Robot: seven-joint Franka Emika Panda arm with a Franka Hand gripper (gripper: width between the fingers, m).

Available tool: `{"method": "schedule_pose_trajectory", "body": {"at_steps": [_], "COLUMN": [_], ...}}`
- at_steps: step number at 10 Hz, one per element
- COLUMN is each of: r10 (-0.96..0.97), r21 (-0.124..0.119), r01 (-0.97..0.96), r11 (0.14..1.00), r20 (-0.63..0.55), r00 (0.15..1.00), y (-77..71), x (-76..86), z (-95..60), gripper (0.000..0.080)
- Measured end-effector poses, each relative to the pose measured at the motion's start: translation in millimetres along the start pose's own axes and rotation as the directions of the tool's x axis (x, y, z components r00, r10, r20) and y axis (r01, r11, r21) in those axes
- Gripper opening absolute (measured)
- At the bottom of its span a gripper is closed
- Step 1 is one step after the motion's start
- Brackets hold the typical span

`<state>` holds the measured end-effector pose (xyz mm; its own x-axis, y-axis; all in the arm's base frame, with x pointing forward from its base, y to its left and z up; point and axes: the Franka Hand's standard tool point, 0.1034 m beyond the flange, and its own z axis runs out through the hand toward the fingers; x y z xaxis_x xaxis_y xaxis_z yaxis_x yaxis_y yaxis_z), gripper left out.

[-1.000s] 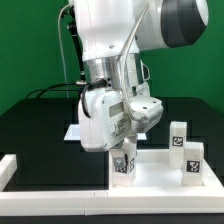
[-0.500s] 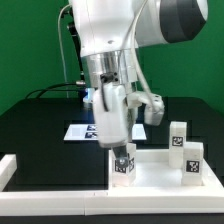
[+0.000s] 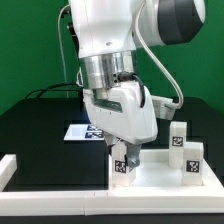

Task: Assemble square table

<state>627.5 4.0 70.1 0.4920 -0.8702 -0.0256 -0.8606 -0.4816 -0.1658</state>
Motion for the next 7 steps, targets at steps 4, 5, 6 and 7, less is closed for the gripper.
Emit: {"method": "schedule_pose_trajectory", "body": {"at_steps": [4,5,6,7], "r10": [-0.406,-0.381,-0.321,-0.242], "r21": [-0.056,-0.056,-0.055,-0.057], "r01": [0.405,0.380,0.320,0.241], "r11": [0.913,0.923,0.946,0.969], "r20": [-0.004,-0.005,-0.008,-0.013], "r00": [0.914,0.925,0.947,0.970], "y": [-5.3,-5.3,-5.4,-3.9], "x": [-3.7,-3.8,-3.9,-3.0], "z": [-0.1,0.0,0.0,0.1], "gripper": [0.0646,0.0646,0.0504,0.0337]}}
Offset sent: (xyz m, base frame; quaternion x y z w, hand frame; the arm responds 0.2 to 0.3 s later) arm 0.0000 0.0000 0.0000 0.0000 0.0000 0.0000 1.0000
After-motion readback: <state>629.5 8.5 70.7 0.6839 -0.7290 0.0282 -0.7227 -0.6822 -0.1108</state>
